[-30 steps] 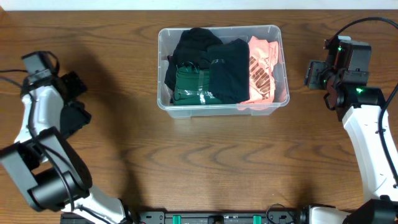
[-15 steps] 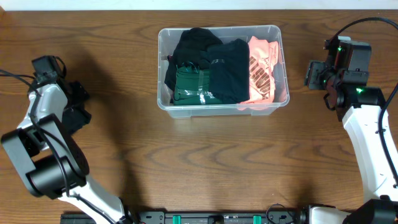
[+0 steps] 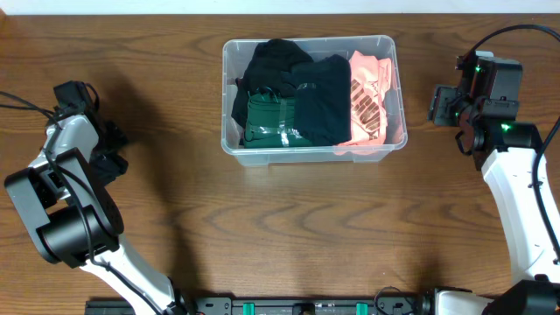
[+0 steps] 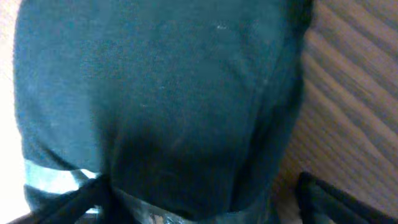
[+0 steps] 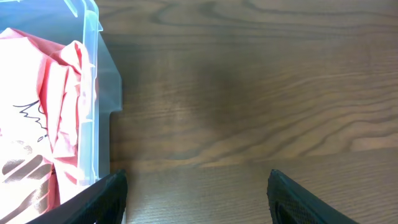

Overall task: Pack container
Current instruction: 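Grasp the last folded black garment on the left with the left gripper, then carry the black garment into the container's left side and lower it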

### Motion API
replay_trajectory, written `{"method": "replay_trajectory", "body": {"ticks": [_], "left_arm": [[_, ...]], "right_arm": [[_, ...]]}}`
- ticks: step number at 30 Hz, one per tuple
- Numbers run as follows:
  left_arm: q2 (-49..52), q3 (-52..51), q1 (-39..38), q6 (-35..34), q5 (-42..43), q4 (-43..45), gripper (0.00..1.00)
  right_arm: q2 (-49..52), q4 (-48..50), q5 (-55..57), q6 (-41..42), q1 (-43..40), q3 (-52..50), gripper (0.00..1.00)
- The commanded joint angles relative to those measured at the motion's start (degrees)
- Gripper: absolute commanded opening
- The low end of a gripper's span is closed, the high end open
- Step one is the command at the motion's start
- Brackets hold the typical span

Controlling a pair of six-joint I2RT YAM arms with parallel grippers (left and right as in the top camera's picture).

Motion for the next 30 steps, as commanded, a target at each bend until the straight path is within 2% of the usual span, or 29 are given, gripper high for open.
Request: {"method": "replay_trajectory", "body": {"ticks": [1, 2, 3, 4, 12, 18, 25, 30], "left_arm": [[0.8, -0.9, 0.3, -0.1, 0.9, -1.7, 0.44], [0.1, -0.9, 0.3, -0.1, 0.9, -1.7, 0.23], [-0.5, -0.9, 0.3, -0.1, 0.9, -1.6, 0.08], [-1.2, -0.9, 0.3, -0.1, 0.9, -1.6, 0.06], [-9.6, -0.9, -0.7, -0.1, 0.9, -1.7, 0.06], [-20.9, -0.9, -5.7, -0.1, 0.9, -1.8, 0.06], [-32.9, -0.9, -19.0, -0.1, 0.9, -3.4, 0.06], [-33.9, -0.1, -31.8, -0.1, 0.9, -4.0, 0.05]], "right_arm": [[0.2, 0.0, 0.4, 1.0, -0.5, 0.0, 0.70], [0.2, 0.0, 0.4, 1.0, -0.5, 0.0, 0.70], [0.2, -0.1, 0.4, 1.0, -0.5, 0.0, 0.70], [0.2, 0.0, 0.4, 1.0, -0.5, 0.0, 0.70], [0.2, 0.0, 0.4, 1.0, -0.5, 0.0, 0.70], [0.2, -0.1, 0.4, 1.0, -0.5, 0.0, 0.70], [0.2, 0.0, 0.4, 1.0, -0.5, 0.0, 0.70], [0.2, 0.0, 0.4, 1.0, -0.5, 0.0, 0.70]]}}
